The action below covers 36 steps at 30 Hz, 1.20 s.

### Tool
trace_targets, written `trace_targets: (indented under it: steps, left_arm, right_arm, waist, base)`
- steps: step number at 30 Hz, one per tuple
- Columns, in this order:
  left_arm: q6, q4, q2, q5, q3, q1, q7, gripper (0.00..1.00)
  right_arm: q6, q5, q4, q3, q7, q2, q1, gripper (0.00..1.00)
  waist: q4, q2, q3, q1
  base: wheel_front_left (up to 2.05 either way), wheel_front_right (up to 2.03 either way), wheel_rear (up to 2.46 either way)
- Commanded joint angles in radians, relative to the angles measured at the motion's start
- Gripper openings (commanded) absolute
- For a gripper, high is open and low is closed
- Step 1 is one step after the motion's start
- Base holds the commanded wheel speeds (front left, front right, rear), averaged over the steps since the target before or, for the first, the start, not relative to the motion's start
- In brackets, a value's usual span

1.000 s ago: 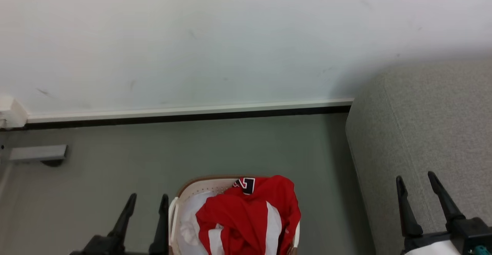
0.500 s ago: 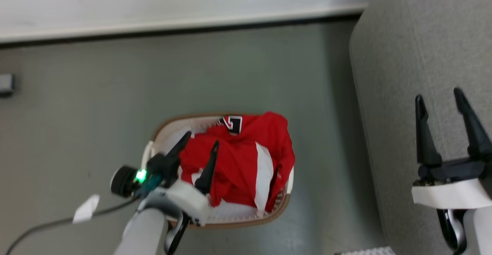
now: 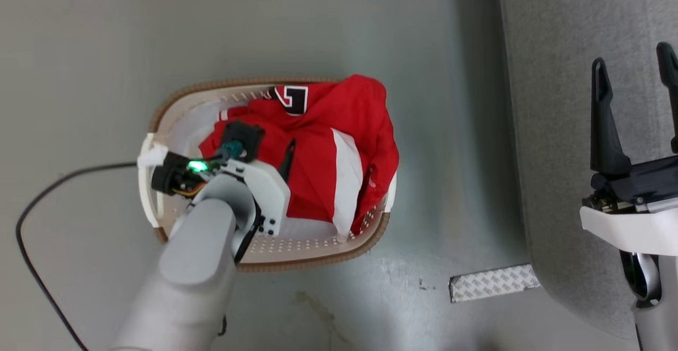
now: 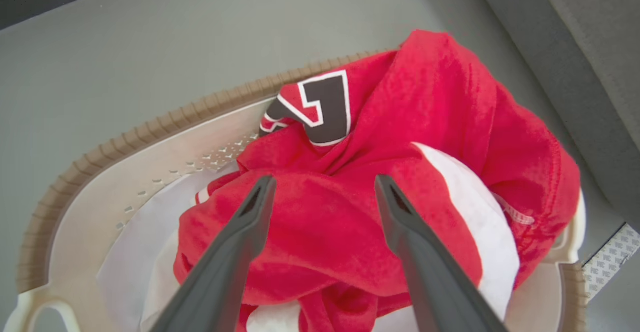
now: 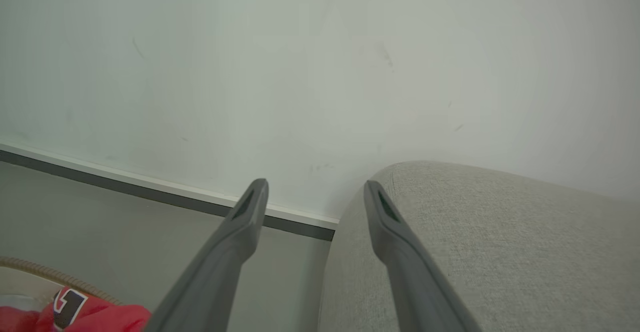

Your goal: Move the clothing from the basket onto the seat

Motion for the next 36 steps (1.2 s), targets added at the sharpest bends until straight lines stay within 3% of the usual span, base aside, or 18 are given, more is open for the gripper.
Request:
trace_targets:
  steps: [1, 5, 17, 34, 35, 36]
  left_arm:
    - [0.006, 0.018, 0.006, -0.006, -0.002, -0.026, 0.003, 1.00]
    - [0.017, 0.074, 0.002, -0.030, -0.013, -0.075, 0.007, 1.00]
    - [-0.011, 0.122, 0.000, -0.164, -0.134, -0.124, 0.010, 1.00]
    - [0.041, 0.210, 0.001, -0.216, -0.244, -0.188, -0.010, 1.00]
    - [0.042, 0.214, 0.001, -0.219, -0.247, -0.193, -0.012, 0.98]
    - [0.048, 0.219, 0.000, -0.219, -0.251, -0.199, -0.018, 0.87]
  right_arm:
    - [-0.002, -0.008, -0.011, 0.002, 0.001, -0.010, -0.016, 1.00]
    - [-0.002, -0.010, -0.021, 0.004, 0.001, -0.013, -0.025, 1.00]
    - [-0.002, -0.006, -0.014, 0.021, 0.001, -0.012, -0.032, 1.00]
    - [-0.002, -0.001, -0.024, 0.023, 0.001, 0.000, -0.034, 1.00]
    - [-0.002, -0.001, -0.025, 0.022, 0.001, -0.001, -0.036, 1.00]
    - [-0.002, 0.000, -0.026, 0.022, 0.001, -0.003, -0.037, 1.00]
  waist:
    - [-0.004, -0.0001, 0.039, -0.0003]
    - [-0.001, -0.0001, 0.063, -0.0003]
    - [-0.026, -0.0001, 0.084, -0.0003]
    - [-0.057, -0.0001, 0.153, -0.0003]
    - [-0.059, -0.0001, 0.157, -0.0003]
    - [-0.061, -0.0001, 0.162, -0.0003]
  base:
    - [0.00, 0.00, 0.00]
    - [0.00, 0.00, 0.00]
    - [0.00, 0.00, 0.00]
    - [0.00, 0.00, 0.00]
    - [0.00, 0.00, 0.00]
    - [0.00, 0.00, 0.00]
